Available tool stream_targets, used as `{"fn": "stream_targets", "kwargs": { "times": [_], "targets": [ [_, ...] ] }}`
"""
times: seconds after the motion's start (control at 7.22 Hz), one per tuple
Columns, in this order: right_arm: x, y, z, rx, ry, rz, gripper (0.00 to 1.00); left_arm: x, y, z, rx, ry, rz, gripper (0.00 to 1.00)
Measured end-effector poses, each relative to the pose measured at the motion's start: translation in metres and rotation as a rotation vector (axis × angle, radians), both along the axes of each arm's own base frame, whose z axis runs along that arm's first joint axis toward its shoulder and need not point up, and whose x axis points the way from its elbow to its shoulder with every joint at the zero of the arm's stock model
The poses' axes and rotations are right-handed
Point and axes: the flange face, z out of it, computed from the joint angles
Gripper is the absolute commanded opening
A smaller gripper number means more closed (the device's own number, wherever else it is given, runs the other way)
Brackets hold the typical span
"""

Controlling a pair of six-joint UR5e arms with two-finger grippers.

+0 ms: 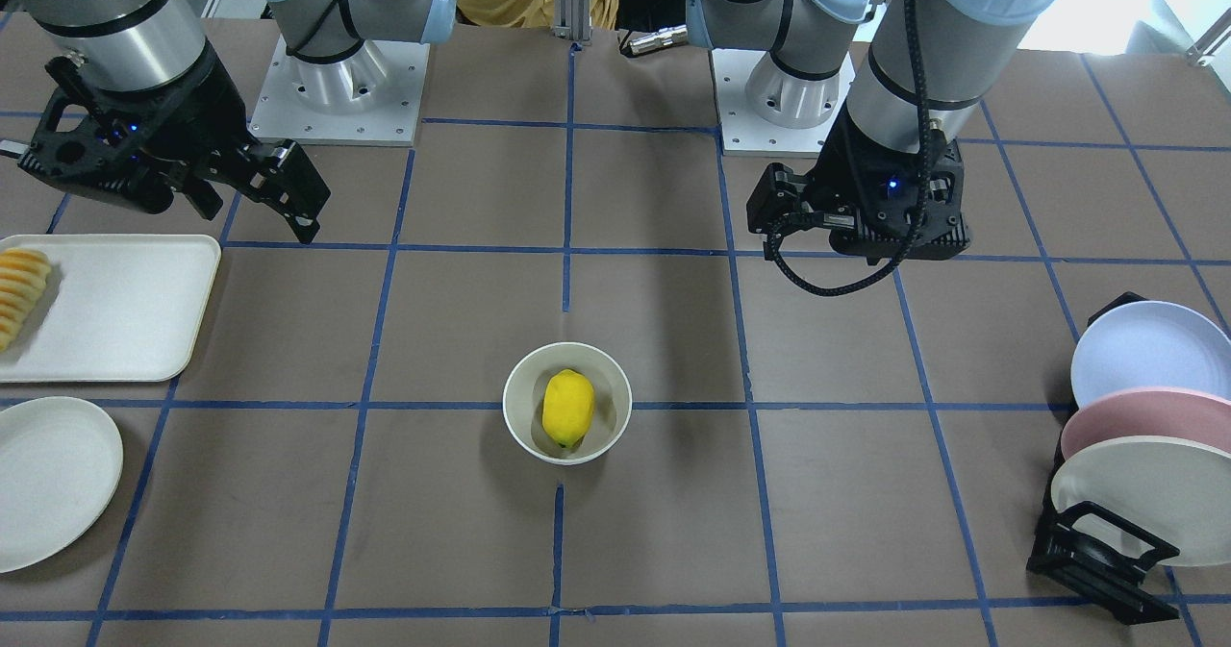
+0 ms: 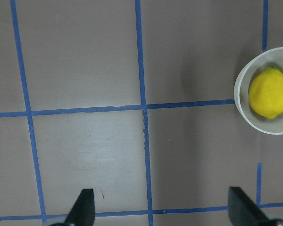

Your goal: Place bowl and put lemon in it

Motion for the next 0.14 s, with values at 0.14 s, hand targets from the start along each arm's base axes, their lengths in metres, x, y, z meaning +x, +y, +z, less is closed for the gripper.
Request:
{"fn": "stream_targets", "kwargs": {
  "times": [0.14],
  "targets": [
    [0.0, 0.0001, -0.0003, -0.002, 0.001, 0.002, 1.0, -0.0002, 0.0005, 0.0007, -0.001, 0.0, 0.0, 1.0]
  ]
}}
